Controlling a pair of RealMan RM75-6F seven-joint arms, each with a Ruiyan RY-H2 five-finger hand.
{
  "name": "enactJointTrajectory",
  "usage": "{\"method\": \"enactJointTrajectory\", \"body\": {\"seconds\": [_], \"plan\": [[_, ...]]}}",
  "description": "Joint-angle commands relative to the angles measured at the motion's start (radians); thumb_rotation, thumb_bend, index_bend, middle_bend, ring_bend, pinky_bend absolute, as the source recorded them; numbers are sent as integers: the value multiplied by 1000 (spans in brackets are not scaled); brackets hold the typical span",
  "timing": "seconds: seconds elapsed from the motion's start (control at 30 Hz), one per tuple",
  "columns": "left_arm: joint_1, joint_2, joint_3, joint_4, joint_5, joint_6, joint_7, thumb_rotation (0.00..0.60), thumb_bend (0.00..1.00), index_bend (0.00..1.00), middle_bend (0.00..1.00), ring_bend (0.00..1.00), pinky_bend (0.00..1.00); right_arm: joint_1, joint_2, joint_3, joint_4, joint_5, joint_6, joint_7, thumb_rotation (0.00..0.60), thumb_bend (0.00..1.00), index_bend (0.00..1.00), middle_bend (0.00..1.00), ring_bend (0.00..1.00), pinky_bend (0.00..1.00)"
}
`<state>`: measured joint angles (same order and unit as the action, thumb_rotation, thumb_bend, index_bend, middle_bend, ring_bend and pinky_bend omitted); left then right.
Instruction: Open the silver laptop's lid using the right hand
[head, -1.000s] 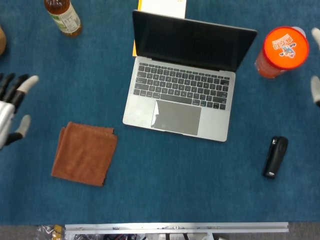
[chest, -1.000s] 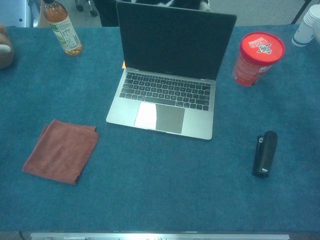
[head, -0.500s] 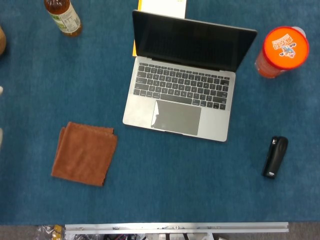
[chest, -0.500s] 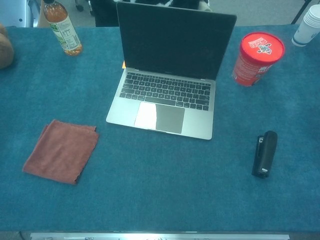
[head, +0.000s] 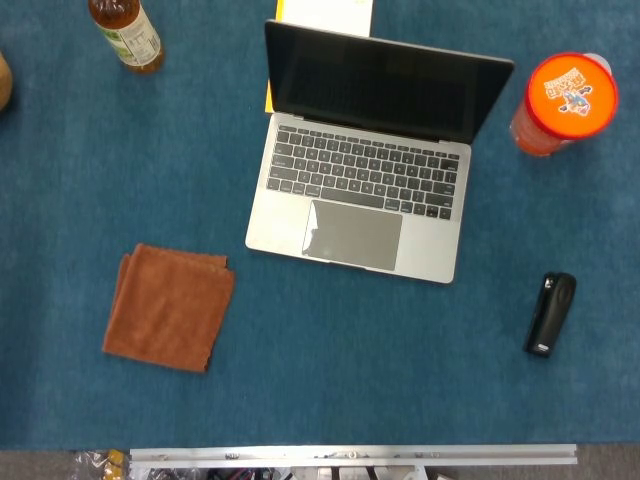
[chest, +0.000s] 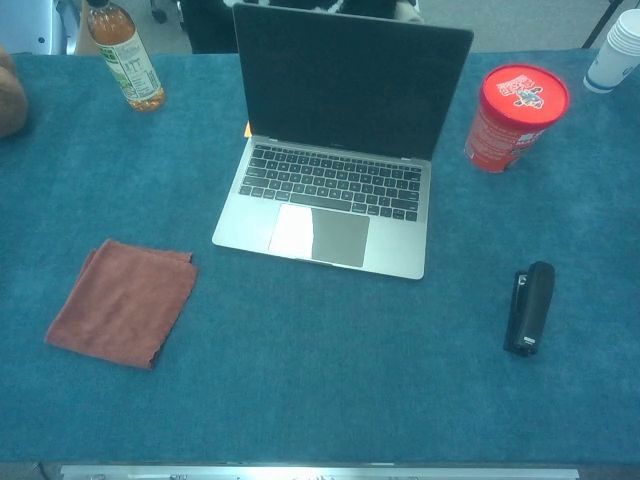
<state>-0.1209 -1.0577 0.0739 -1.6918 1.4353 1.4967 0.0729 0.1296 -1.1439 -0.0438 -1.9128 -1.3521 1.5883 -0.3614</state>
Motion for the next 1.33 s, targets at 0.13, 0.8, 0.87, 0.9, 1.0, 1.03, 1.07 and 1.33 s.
{"method": "enactJointTrajectory", "body": {"seconds": [0.13,0.8,0.87,0.9,1.0,1.03,1.07,1.33], "plan": [[19,-2,-7,8,34,22,-26,600,469,96,84,4,0,-1,-22,-2,2,-33,-35,-6,600,456,53,139,0,64],[63,26,-7,-2,87,33,-45,600,469,96,84,4,0,-19,-11,-16,-44,-166,-81,-10,600,454,53,139,0,64],[66,28,-6,-2,91,34,-45,600,469,96,84,4,0,-22,-12,-15,-44,-173,-85,-11,600,454,53,139,0,64],[69,28,-6,-1,93,36,-47,600,469,96,84,4,0,-23,-13,-15,-44,-176,-86,-11,600,454,53,139,0,64],[73,28,-8,-2,96,35,-48,600,469,96,84,4,0,-27,-15,-13,-44,-180,-89,-6,600,454,53,139,0,64],[75,28,-8,-2,98,35,-48,600,469,96,84,4,0,-28,-14,-12,-44,-181,-91,-6,600,454,53,139,0,64],[76,29,-8,-2,99,35,-48,600,469,96,84,4,0,-29,-14,-11,-44,-183,-91,-6,600,454,53,139,0,64],[79,27,-15,-1,104,27,-48,600,469,96,84,4,0,-39,-10,-3,-46,-187,-96,-4,600,454,53,139,0,64]]}}
